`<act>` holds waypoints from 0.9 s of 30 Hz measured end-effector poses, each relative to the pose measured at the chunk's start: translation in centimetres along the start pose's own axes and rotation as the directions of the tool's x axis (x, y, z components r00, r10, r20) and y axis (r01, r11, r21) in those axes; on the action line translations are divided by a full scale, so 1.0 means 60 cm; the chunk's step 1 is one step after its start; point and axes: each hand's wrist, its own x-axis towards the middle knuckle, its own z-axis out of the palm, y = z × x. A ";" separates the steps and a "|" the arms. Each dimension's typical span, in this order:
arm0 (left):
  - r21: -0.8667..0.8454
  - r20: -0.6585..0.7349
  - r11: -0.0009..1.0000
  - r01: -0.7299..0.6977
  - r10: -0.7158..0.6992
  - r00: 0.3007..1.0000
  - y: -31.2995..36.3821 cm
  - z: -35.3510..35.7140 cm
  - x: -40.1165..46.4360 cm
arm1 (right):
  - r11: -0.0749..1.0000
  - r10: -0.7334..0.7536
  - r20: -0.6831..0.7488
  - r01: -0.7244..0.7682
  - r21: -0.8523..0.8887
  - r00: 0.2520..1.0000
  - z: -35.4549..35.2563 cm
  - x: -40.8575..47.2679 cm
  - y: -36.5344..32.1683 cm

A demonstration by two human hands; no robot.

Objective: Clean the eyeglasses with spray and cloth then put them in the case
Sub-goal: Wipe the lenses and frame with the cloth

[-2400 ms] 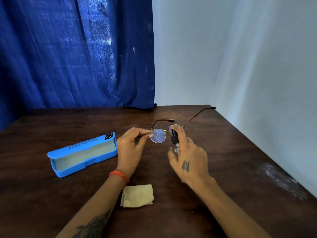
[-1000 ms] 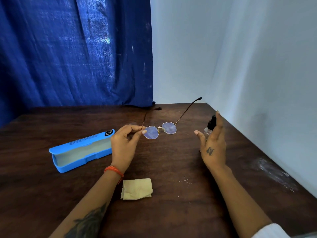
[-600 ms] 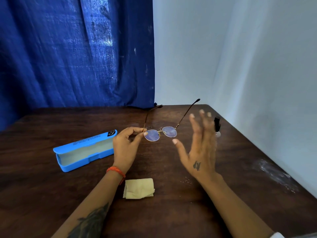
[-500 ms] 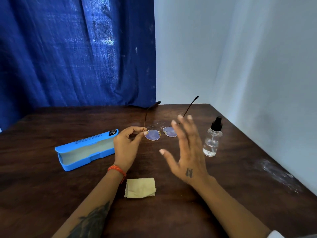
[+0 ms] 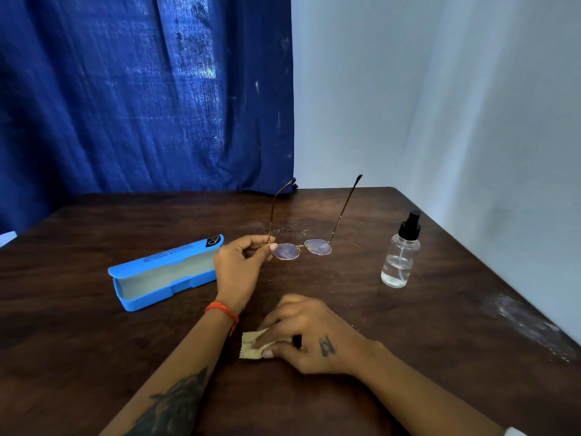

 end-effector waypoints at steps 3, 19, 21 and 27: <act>-0.024 0.007 0.999 0.023 -0.023 1.000 0.002 0.002 -0.002 | 0.995 0.008 -0.155 -0.023 -0.098 0.988 0.000 -0.002 0.012; 0.104 0.048 0.993 -0.063 0.058 0.997 0.015 0.003 -0.011 | 0.856 0.337 -0.508 -0.482 -0.186 0.793 -0.018 0.057 0.052; 0.120 0.044 0.990 -0.070 0.065 0.997 0.012 0.004 -0.010 | 0.872 0.312 -0.459 -0.443 -0.210 0.832 -0.015 0.052 0.048; 0.156 0.050 0.981 -0.116 0.110 0.993 0.009 0.006 -0.013 | 0.899 0.235 -0.500 -0.383 -0.214 0.833 -0.013 0.048 0.042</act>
